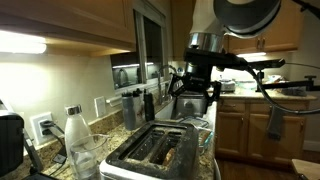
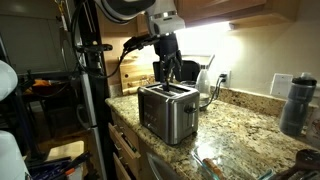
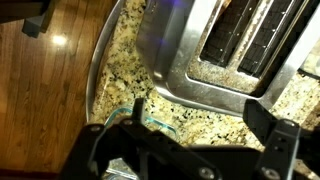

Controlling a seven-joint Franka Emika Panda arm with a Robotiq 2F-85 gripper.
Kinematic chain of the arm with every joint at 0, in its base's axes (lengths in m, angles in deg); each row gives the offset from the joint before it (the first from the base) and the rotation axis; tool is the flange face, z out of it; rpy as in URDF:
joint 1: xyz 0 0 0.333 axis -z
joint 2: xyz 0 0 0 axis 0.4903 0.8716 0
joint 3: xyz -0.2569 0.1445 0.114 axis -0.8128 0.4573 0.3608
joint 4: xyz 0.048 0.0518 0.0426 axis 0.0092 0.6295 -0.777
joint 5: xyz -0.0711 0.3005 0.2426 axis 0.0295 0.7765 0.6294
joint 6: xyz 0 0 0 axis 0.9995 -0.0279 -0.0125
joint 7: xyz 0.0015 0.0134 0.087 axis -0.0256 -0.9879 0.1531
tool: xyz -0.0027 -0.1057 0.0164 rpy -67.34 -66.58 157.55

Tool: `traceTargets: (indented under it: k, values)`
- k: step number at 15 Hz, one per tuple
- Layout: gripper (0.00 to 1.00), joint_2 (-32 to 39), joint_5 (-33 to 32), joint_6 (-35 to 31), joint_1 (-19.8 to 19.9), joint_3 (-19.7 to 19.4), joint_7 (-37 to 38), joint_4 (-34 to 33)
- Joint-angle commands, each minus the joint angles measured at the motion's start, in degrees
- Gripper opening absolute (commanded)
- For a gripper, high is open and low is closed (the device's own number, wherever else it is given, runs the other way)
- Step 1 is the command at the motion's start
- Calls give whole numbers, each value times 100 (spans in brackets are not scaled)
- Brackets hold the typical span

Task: Put the slices of bread in the toaster

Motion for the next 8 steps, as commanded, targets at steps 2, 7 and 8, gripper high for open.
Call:
traceTargets:
  k: [2, 7, 8]
  values:
    - [100, -249, -413, -36, 239, -18, 443, 255]
    - [100, -175, -741, -89, 535, -114, 748, 347]
    - [100, -156, -811, -104, 600, -131, 804, 356]
